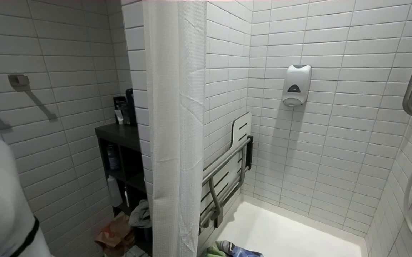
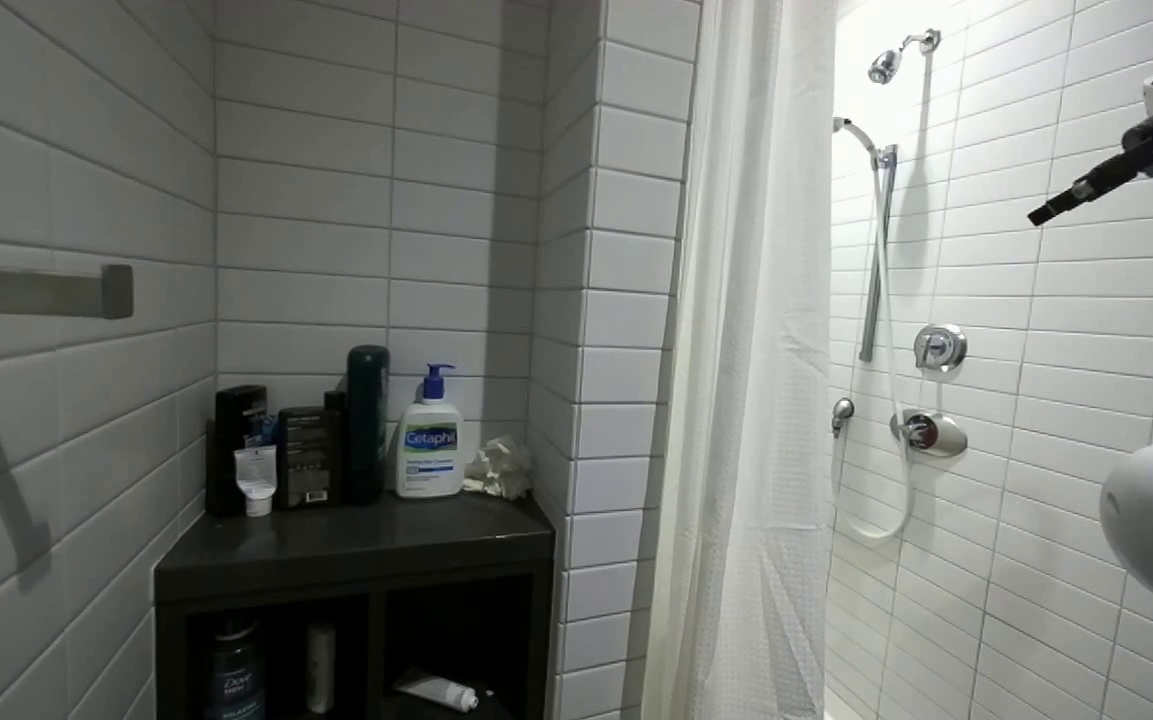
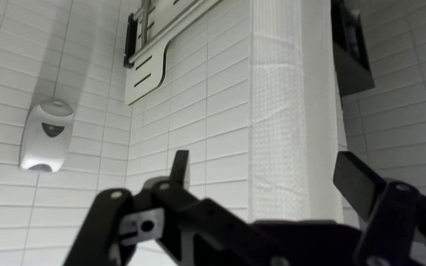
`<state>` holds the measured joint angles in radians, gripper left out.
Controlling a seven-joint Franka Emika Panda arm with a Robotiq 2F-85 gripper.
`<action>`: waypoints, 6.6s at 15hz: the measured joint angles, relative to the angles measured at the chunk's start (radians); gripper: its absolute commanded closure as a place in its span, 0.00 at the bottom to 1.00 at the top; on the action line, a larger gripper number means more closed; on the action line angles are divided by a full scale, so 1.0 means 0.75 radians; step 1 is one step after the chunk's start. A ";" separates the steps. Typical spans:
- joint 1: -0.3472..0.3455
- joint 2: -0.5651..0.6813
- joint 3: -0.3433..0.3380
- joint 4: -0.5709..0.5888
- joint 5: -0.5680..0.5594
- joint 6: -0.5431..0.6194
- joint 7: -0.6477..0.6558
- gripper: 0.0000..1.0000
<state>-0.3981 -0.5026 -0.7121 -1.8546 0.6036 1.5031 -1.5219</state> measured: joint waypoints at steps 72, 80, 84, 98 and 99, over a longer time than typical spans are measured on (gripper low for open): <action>1.000 -0.504 -0.616 -0.042 -0.779 1.926 0.573 1.00; 1.367 -0.132 -1.142 0.417 -0.790 1.866 1.087 1.00; 1.524 -0.084 -1.297 0.552 -0.857 1.728 1.243 0.86; 1.378 -0.195 -1.113 0.504 -1.038 1.564 1.232 0.00; 1.324 -0.222 -1.032 0.482 -1.037 1.496 1.196 0.00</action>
<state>0.5951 -0.6694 -1.4863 -1.4932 -0.1742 2.6250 -0.6246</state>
